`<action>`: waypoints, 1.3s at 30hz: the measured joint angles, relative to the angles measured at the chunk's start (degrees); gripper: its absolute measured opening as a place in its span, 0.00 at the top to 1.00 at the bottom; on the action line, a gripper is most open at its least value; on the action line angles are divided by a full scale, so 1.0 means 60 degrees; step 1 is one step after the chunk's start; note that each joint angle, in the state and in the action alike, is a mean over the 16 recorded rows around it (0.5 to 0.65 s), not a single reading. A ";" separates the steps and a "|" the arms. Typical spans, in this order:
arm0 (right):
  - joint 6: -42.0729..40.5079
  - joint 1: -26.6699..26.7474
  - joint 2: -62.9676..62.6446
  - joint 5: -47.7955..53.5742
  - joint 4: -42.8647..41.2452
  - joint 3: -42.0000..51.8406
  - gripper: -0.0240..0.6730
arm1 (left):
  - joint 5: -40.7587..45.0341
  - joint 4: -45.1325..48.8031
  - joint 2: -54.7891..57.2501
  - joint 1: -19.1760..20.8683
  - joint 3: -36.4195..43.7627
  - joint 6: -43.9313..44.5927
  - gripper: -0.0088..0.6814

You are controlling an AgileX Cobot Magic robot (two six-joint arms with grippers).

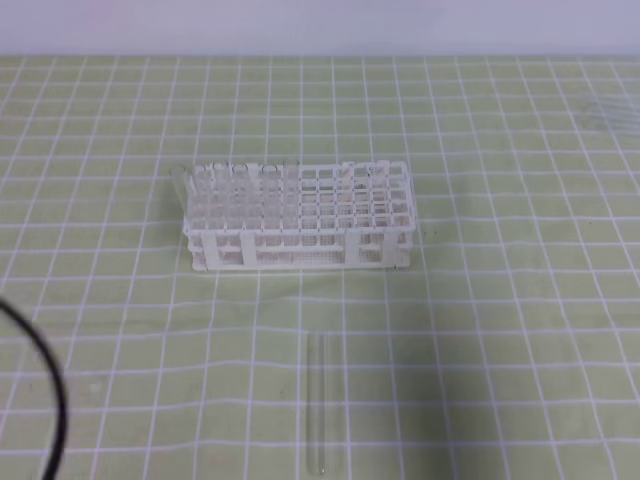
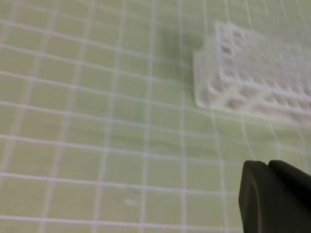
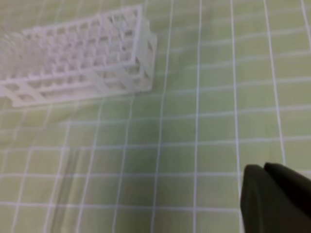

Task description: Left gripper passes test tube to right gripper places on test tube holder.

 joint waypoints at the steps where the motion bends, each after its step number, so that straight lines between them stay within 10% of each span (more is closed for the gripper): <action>1: 0.0000 0.0000 0.0252 0.0178 -0.0043 -0.0115 0.97 | 0.0340 -0.0252 0.0397 0.0000 -0.0247 0.0321 0.99; 10: -0.0099 0.0000 0.1604 0.0865 -0.0096 -0.0426 0.97 | 0.2084 -0.2939 0.3517 -0.0567 -0.1806 0.3153 0.99; 27: -0.0525 0.0000 0.1985 0.0960 -0.0125 -0.0470 0.97 | 0.2874 -0.2162 0.9014 -0.5161 -0.5225 0.1470 0.99; 39: -0.0560 0.0000 0.1985 0.1021 -0.0113 -0.0470 0.97 | 0.3925 -0.2030 1.0843 -0.5731 -0.6453 0.1853 0.96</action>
